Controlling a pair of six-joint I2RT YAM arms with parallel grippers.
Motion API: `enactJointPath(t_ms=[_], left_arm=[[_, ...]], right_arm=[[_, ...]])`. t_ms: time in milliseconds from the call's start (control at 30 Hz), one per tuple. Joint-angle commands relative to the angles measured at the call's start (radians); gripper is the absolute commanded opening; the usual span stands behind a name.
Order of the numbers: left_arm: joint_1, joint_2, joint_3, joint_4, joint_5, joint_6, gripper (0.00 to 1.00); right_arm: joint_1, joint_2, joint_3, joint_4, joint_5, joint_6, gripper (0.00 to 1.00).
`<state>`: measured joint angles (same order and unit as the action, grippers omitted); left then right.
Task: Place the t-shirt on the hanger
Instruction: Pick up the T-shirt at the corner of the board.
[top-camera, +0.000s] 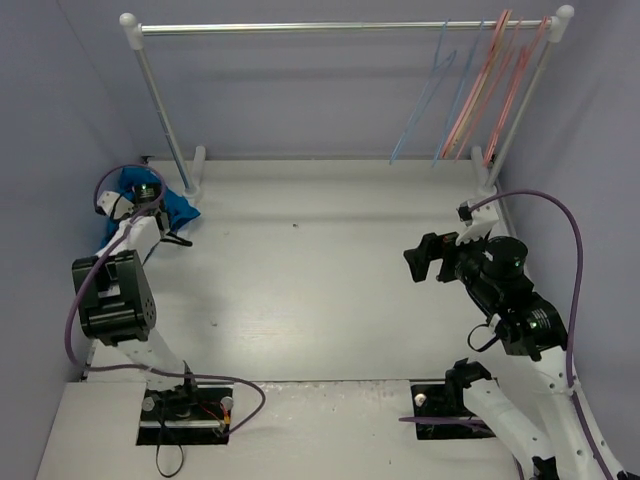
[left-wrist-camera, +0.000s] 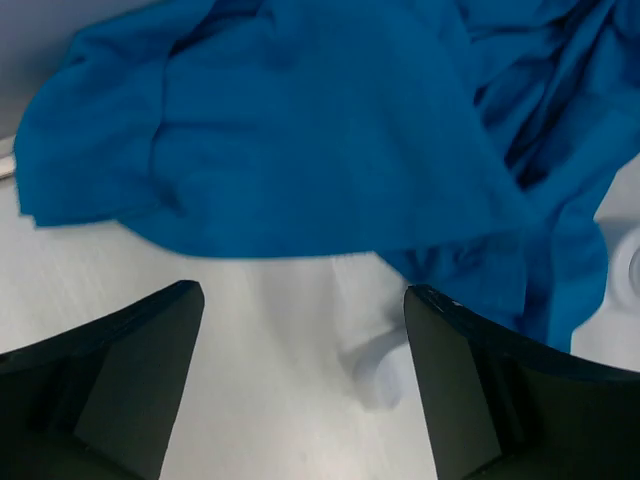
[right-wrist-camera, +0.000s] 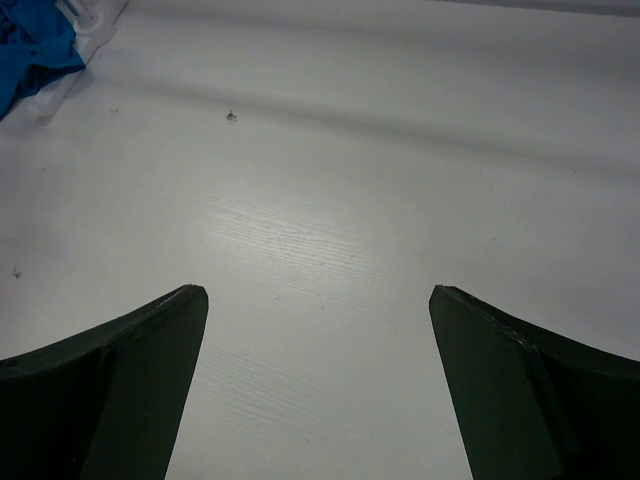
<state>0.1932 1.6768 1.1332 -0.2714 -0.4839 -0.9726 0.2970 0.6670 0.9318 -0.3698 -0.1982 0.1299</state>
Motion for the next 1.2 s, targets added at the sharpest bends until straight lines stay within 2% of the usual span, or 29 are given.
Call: enactJointPath(t_ms=[0, 167, 367, 400, 433, 467, 533, 567, 700, 800, 933, 1133, 1167], left_arm=[[0.011, 0.055, 0.108, 0.083, -0.108, -0.011, 0.83], [0.040, 0.182, 0.169, 0.156, -0.116, -0.017, 0.83], [0.048, 0.333, 0.329, 0.098, -0.134, 0.003, 0.83], [0.052, 0.356, 0.344, 0.097, -0.125, -0.004, 0.80], [0.054, 0.365, 0.350, 0.100, -0.121, -0.005, 0.75], [0.054, 0.373, 0.358, 0.092, -0.120, -0.009, 0.63], [0.054, 0.386, 0.372, 0.080, -0.119, -0.009, 0.49], [0.054, 0.386, 0.373, 0.077, -0.117, -0.006, 0.32], [0.054, 0.304, 0.370, 0.022, -0.137, -0.006, 0.00], [0.051, 0.189, 0.382, -0.009, -0.131, 0.060, 0.00], [0.035, 0.046, 0.483, -0.107, -0.043, 0.176, 0.00], [-0.004, -0.133, 0.632, -0.207, 0.396, 0.242, 0.00], [-0.030, -0.170, 0.649, -0.213, 0.533, 0.241, 0.00]], right_arm=[[0.004, 0.045, 0.030, 0.074, -0.017, -0.015, 1.00], [0.004, 0.072, 0.038, 0.065, -0.015, -0.016, 1.00], [0.004, 0.109, 0.061, 0.054, -0.007, -0.019, 1.00], [0.005, 0.114, 0.064, 0.052, -0.007, -0.021, 1.00], [0.004, 0.123, 0.070, 0.052, -0.004, -0.019, 1.00], [0.004, 0.129, 0.073, 0.048, -0.003, -0.018, 1.00], [0.004, 0.135, 0.075, 0.048, 0.000, -0.018, 1.00], [0.004, 0.137, 0.075, 0.051, 0.002, -0.018, 1.00], [0.004, 0.141, 0.088, 0.049, 0.009, -0.019, 1.00], [0.004, 0.140, 0.094, 0.049, 0.011, -0.027, 1.00], [0.004, 0.135, 0.094, 0.069, -0.003, -0.038, 1.00], [0.004, 0.140, 0.124, 0.100, -0.041, -0.046, 1.00], [0.005, 0.138, 0.127, 0.106, -0.049, -0.044, 1.00]])
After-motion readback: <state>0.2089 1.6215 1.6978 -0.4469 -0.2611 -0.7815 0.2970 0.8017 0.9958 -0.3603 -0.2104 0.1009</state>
